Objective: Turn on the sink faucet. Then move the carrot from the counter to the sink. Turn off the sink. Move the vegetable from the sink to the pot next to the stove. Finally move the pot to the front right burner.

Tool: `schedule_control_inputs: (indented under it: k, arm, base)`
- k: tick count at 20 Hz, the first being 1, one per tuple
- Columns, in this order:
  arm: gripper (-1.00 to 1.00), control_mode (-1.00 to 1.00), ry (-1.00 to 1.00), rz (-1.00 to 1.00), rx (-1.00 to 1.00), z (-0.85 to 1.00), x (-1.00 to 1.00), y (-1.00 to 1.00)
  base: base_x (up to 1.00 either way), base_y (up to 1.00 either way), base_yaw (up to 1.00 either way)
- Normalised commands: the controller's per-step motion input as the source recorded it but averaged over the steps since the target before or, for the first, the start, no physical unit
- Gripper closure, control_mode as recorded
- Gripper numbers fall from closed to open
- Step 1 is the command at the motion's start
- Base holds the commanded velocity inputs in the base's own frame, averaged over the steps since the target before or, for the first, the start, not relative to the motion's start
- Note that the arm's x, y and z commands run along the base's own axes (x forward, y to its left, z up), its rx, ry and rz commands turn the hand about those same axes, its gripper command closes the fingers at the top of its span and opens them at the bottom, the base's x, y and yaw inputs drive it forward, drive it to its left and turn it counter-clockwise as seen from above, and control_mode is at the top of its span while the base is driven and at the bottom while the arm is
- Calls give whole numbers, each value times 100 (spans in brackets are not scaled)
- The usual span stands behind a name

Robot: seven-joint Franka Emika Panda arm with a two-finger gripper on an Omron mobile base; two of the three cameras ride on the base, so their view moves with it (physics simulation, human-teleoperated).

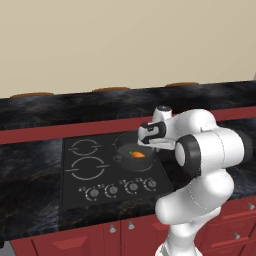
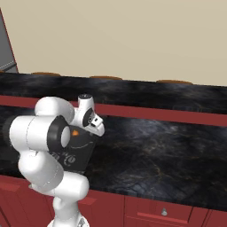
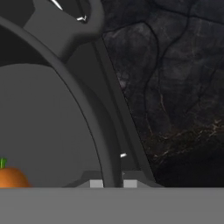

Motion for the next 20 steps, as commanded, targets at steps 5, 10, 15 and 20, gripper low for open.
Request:
schedule_control_inputs:
  k: [5,10,15,20]
  arm:
    - [100,-100,0,1,2,-16,1,0]
    - [100,-100,0,1,1,-20,-11,0]
    - [100,-100,0,0,0,-16,0,0]
    - [100,-100,0,0,0,-7,0,0]
  base:
    - [0,0,0]
    - [0,0,0]
    - [0,0,0]
    - [0,0,0]
